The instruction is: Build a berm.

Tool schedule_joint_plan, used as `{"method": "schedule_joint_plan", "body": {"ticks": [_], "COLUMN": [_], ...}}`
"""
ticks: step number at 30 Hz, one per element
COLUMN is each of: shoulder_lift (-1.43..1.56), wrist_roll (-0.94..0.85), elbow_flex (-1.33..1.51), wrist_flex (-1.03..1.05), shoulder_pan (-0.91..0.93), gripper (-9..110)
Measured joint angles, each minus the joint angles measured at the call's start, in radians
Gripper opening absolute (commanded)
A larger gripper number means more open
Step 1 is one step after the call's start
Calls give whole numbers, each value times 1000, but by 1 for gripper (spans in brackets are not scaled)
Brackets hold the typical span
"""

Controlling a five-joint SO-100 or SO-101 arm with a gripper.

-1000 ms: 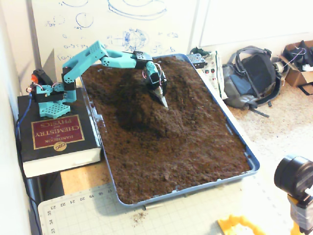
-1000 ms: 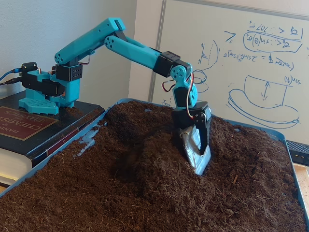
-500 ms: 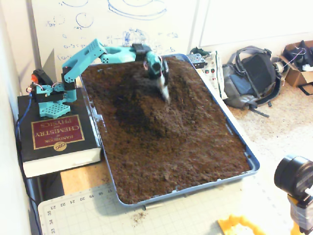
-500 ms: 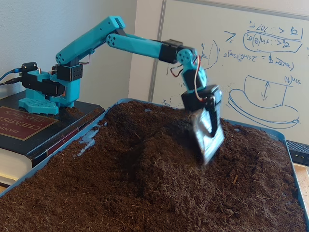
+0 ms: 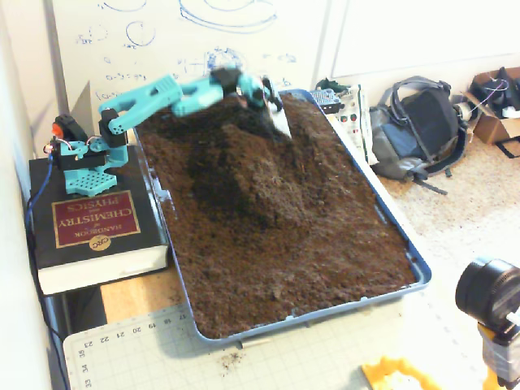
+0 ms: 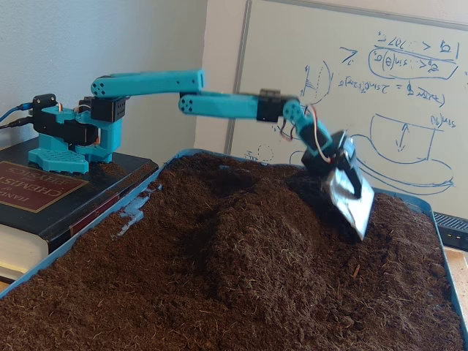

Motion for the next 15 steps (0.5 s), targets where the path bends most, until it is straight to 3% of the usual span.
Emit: {"method": "schedule_joint_plan", "body": {"ticks": [6,15], "shoulder_lift": [-43,89], "wrist_roll": [-86,-138], "elbow_flex": [-2,204], "wrist_flex": [-127,84], "shoulder_pan": [20,25], "gripper": [0,0]}}
